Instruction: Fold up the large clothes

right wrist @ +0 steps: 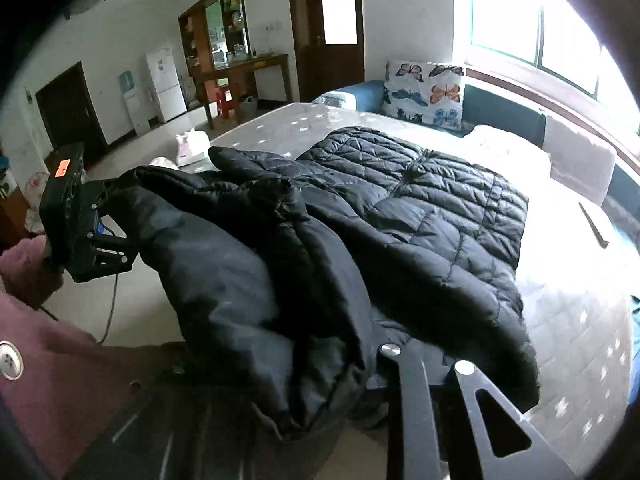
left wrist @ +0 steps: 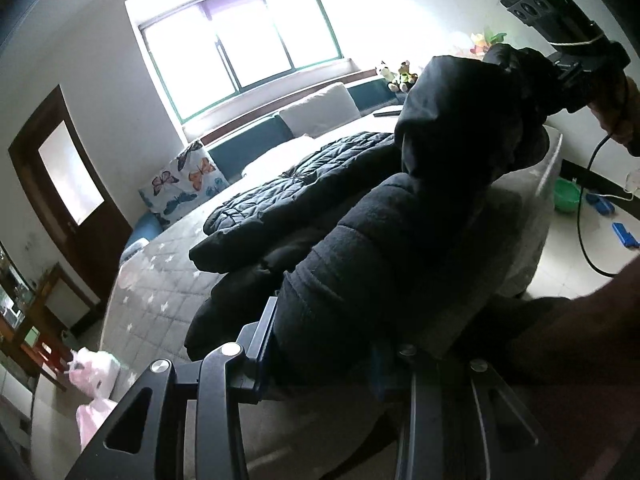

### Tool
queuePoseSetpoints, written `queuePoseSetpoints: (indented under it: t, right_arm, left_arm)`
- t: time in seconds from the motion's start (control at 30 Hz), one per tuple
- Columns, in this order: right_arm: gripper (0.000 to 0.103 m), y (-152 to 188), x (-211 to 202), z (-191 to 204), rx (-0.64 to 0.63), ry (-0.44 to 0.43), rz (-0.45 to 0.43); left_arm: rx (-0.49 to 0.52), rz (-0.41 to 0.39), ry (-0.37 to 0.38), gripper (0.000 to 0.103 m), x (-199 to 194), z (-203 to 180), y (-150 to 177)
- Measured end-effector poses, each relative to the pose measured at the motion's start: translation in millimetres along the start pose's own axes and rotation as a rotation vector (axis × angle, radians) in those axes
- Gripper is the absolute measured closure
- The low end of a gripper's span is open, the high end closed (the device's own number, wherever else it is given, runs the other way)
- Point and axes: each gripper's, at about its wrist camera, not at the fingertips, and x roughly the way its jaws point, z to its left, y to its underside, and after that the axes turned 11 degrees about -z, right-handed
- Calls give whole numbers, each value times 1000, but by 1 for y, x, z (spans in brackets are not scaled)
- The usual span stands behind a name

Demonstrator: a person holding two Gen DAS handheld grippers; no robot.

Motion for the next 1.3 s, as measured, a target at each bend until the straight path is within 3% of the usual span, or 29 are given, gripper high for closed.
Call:
queuePoseSetpoints:
  t: [0.13, 0.27, 0.53, 0.7, 0.9, 1.13, 1.3]
  right_arm:
    - [79, -4, -4, 0, -18, 15, -12]
    - [79, -25, 4, -14, -16, 26, -41]
    - [79, -78, 31, -48, -44, 46, -89]
    - [79, -117, 69, -80, -57, 76, -92]
    - [79, -154, 127, -122, -22, 98, -87]
    - [79, -173, 204, -173, 84, 120, -27]
    - [79, -176, 249, -201, 133, 130, 26]
  left_arm:
    - [12, -13, -5, 64, -8, 1, -8]
    - [-37, -33, -18, 64, 1, 7, -40]
    - [-91, -54, -50, 64, 51, 66, -103]
    - [-73, -57, -86, 64, 109, 105, -145]
    - [-119, 17, -113, 64, 200, 158, -178]
    - [-186, 146, -89, 64, 306, 207, -197]
    - [-261, 248, -52, 63, 365, 232, -188]
